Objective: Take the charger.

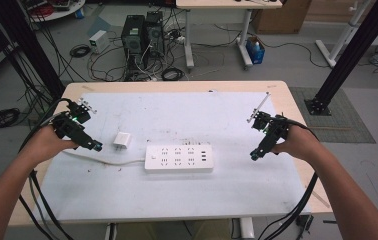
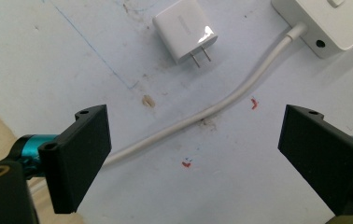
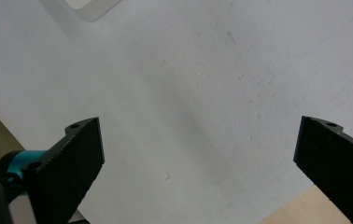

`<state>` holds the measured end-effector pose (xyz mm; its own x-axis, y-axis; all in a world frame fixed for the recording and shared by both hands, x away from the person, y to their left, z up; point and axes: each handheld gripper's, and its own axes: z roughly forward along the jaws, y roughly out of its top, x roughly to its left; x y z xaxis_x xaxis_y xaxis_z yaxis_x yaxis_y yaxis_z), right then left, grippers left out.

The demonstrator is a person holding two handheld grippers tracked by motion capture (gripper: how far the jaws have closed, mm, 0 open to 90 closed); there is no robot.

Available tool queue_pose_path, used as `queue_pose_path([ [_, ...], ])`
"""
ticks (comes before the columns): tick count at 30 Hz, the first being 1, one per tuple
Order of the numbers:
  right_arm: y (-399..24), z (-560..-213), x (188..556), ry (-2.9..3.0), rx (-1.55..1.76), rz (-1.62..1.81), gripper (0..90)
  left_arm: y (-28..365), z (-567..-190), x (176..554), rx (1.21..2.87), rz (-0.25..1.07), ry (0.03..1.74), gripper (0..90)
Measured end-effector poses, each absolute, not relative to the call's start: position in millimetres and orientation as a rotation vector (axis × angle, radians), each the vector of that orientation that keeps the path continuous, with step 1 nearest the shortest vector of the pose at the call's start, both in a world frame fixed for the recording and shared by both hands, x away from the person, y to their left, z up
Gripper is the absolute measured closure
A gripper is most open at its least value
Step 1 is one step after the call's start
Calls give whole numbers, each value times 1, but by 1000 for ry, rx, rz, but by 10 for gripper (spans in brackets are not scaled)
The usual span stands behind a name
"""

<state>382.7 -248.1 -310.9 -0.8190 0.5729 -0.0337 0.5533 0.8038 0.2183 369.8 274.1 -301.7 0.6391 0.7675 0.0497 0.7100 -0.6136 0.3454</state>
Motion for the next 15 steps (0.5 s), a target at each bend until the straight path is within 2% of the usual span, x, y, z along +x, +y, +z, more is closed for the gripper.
queue_pose_path([
  [15, -248, -314, 382, 2856, 893, 281, 10, 273, -304, 374, 2515, 279, 1261, 95],
])
